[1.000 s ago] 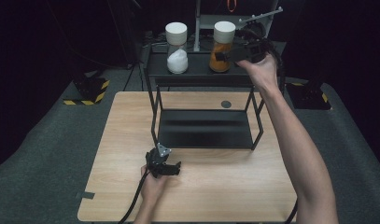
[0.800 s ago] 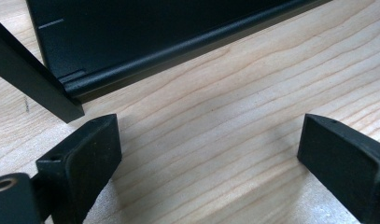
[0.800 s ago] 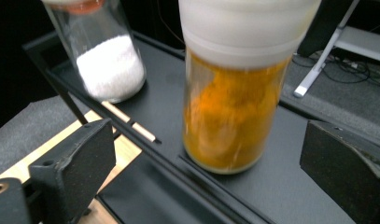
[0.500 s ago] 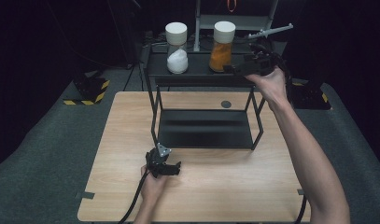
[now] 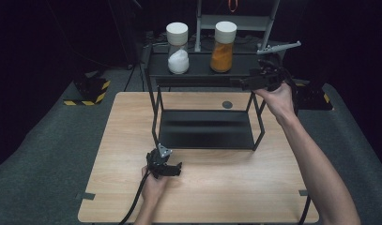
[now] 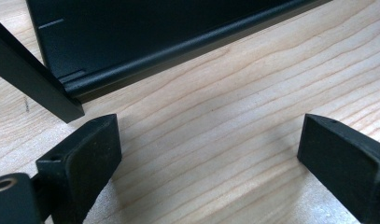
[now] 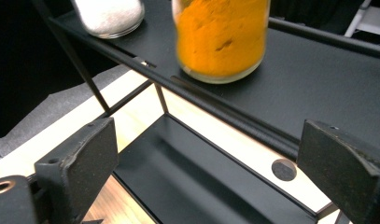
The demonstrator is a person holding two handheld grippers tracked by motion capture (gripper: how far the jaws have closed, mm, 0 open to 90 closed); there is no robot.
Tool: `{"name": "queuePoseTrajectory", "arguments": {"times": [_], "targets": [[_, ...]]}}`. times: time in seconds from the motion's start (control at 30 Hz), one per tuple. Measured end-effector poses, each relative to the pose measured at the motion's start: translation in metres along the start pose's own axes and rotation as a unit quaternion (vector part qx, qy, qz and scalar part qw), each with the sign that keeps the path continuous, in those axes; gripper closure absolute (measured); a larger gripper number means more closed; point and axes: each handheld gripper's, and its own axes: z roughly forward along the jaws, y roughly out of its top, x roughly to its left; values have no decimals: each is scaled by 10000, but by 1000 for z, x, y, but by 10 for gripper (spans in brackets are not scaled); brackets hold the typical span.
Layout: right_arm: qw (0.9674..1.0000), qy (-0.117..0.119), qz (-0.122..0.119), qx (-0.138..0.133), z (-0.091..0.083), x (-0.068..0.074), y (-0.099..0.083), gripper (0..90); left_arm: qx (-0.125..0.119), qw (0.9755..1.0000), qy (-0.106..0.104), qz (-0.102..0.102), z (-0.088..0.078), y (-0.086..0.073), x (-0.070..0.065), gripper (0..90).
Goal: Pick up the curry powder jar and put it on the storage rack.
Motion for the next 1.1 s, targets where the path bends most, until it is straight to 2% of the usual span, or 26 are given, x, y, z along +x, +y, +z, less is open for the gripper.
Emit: {"name": "queuePoseTrajectory", "arguments": {"times": [0.1,0.7,1.1], "targets": [[9999,-87,-64,20,-1,3,-6,56,0,10000,0,0,0,0,0,61],[9999,-6,109,-40,-4,-6,-43,62,-1,10000,-1,1,0,0,0,61],[9999,5,139,-54,-1,-9,-66,64,-3,10000,-1,-2,0,0,0,61]]}}
